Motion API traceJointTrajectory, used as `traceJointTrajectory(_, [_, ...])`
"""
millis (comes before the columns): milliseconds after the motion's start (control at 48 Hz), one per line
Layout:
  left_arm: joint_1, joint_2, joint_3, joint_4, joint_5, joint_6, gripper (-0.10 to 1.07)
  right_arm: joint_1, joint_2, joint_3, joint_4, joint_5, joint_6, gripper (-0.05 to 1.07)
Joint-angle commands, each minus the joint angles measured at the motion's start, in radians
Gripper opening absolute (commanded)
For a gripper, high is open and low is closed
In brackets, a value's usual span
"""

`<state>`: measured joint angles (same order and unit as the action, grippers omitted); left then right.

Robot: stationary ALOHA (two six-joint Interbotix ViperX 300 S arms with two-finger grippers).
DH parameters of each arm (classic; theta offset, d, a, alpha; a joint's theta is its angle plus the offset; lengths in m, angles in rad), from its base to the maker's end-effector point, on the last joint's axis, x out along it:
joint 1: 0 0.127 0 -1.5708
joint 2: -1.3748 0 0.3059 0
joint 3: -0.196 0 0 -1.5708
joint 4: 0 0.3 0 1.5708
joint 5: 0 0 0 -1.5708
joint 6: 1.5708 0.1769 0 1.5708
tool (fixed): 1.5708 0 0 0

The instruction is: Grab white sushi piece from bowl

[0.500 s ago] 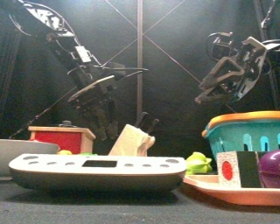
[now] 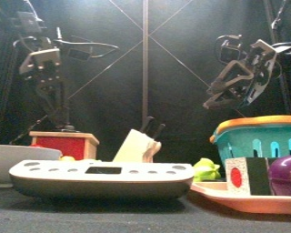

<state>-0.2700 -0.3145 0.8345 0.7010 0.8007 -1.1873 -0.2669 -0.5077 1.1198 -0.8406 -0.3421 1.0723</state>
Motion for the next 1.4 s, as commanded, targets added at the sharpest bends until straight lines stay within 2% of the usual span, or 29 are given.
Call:
traceJointTrajectory(0, [-0.020,-0.034,0.025,0.003,-0.002,0.000,0.82,-0.005,-0.005,-0.011,0.005,-0.005,-0.002,0.83])
traceJointTrajectory(271, [-0.031,-0.041,0.104,-0.011,-0.025,0.032,0.82,-0.005,-0.002,-0.009,0.006,-0.005,-0.002,0.83])
traceJointTrajectory(646, [-0.032,-0.032,0.123,-0.071,-0.071,0.048,0.82,-0.005,-0.002,-0.009,0.009,-0.005,-0.002,0.83])
traceJointTrajectory(1375, [-0.029,0.044,0.146,-0.069,-0.086,0.049,0.82,-0.005,-0.002,-0.011,0.011,-0.005,-0.002,0.83])
